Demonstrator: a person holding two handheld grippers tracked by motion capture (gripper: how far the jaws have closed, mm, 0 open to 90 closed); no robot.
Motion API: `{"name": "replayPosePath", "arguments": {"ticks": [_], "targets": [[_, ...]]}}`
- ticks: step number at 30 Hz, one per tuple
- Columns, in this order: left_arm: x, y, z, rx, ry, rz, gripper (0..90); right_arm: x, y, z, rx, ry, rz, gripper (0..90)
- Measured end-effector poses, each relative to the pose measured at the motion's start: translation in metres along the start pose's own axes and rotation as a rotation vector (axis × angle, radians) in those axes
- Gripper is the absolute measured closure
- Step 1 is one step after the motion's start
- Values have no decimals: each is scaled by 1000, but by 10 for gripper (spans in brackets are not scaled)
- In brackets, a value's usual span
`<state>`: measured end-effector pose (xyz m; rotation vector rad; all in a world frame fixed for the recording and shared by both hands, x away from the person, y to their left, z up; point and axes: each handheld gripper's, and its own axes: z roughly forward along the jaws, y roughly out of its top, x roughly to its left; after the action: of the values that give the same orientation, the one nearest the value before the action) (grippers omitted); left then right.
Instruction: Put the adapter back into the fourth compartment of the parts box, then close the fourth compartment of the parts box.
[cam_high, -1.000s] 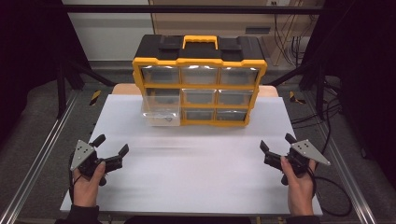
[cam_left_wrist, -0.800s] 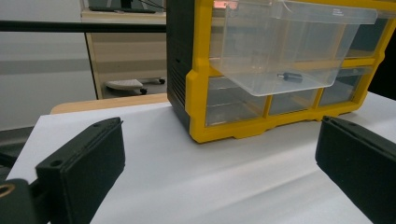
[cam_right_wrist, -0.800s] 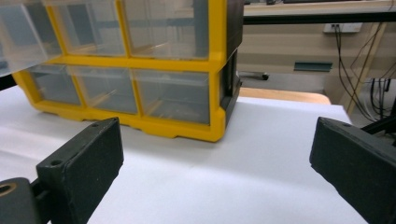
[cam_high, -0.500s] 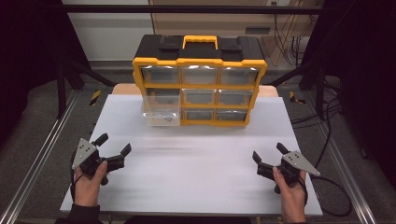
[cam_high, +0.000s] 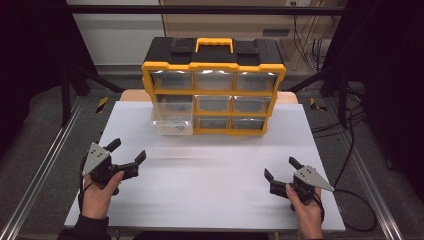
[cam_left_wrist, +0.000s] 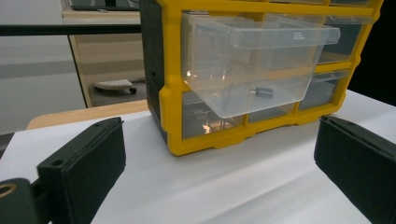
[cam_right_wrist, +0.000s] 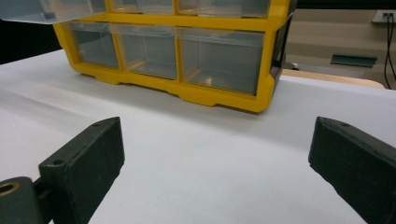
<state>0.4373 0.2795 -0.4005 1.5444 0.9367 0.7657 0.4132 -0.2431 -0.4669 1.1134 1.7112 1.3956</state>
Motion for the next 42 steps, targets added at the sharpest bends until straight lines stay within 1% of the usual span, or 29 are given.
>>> {"name": "replayPosePath", "arguments": {"ticks": [3,7,11,17,20,22,25,26,29,30,32,34,35,37,39,40,41,42], "targets": [[-4,5,3,6,-14,11,16,1,-1,0,-2,6,-1,37],[-8,11,6,8,-18,12,19,1,-1,-1,-4,13,-5,36],[-11,15,10,16,-25,27,19,3,-1,-1,-6,19,-2,34],[-17,25,14,18,-36,37,19,6,-3,-1,16,22,-16,32],[-20,30,16,17,-38,40,21,6,-3,-1,17,25,-23,33],[-23,33,17,18,-36,43,24,7,-3,-1,16,25,-18,32],[-29,35,19,28,-34,47,49,7,-3,-1,11,25,-21,32],[-31,36,19,32,-32,41,65,7,-3,-1,9,25,-19,32],[-37,35,19,35,-27,8,142,7,-2,-2,5,23,-24,32],[-39,35,19,38,-28,10,183,7,-2,-2,4,23,-22,32],[-43,34,18,33,-14,21,289,7,-2,-3,2,18,-22,32],[-47,32,19,41,-15,21,400,7,-2,-4,2,17,-17,32],[-49,30,20,41,-9,22,462,7,-2,-4,0,16,-16,32],[-52,26,23,47,-13,12,589,7,-2,-4,0,15,-14,32],[-55,23,27,53,-12,4,693,7,-2,-4,0,16,-15,32],[-56,21,30,65,-28,-15,737,7,-2,-4,1,18,-15,32],[-57,20,32,68,-35,-24,786,7,-2,-4,2,18,-12,32],[-59,18,35,65,-33,-18,813,7,-3,-4,1,19,-12,32]]}}
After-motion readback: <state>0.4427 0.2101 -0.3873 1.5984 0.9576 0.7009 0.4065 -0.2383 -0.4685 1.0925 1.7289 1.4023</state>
